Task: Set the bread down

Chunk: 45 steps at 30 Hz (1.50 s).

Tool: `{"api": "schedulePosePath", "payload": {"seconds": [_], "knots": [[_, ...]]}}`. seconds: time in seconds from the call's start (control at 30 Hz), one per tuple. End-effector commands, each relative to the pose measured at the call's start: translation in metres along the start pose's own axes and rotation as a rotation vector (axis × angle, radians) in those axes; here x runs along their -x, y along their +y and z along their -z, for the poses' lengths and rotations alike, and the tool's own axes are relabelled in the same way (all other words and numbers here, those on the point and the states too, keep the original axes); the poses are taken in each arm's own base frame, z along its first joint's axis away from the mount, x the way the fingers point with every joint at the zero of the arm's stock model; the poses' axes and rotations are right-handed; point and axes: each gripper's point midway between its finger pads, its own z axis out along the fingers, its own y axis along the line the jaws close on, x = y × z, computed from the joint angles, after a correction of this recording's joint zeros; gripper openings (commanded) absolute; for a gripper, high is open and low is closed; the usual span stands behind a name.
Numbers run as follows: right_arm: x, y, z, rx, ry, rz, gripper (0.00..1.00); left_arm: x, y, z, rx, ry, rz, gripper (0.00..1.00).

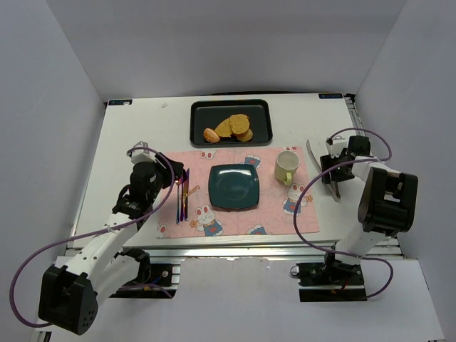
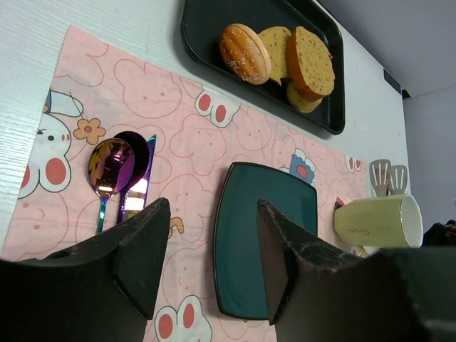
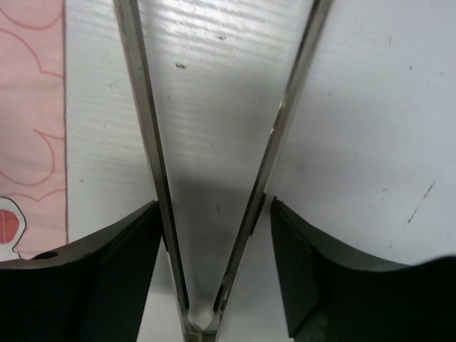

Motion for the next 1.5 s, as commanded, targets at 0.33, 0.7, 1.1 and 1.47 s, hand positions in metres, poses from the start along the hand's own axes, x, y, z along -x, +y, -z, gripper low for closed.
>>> {"api": "schedulePosePath", "payload": {"seconds": [0.33,0.7,1.1,1.47], "knots": [[-0.007,0.011,-0.023,0.116,0.066,0.123,0.24,0.013,-0.006,0.000,-0.003,-0.031,-0.009,0.61],[0.162,0.065,0.089,0.421,-0.282,0.157,0.35,0.013,-0.007,0.003,0.000,-0.021,-0.006,0.61],[0.240,0.184,0.100,0.736,-0.293,0.029,0.46,0.018,-0.010,0.007,0.004,-0.028,0.023,0.61],[0.263,0.198,0.070,0.736,-0.285,-0.146,0.45,0.022,-0.010,0.005,0.028,-0.032,0.046,0.61]]}}
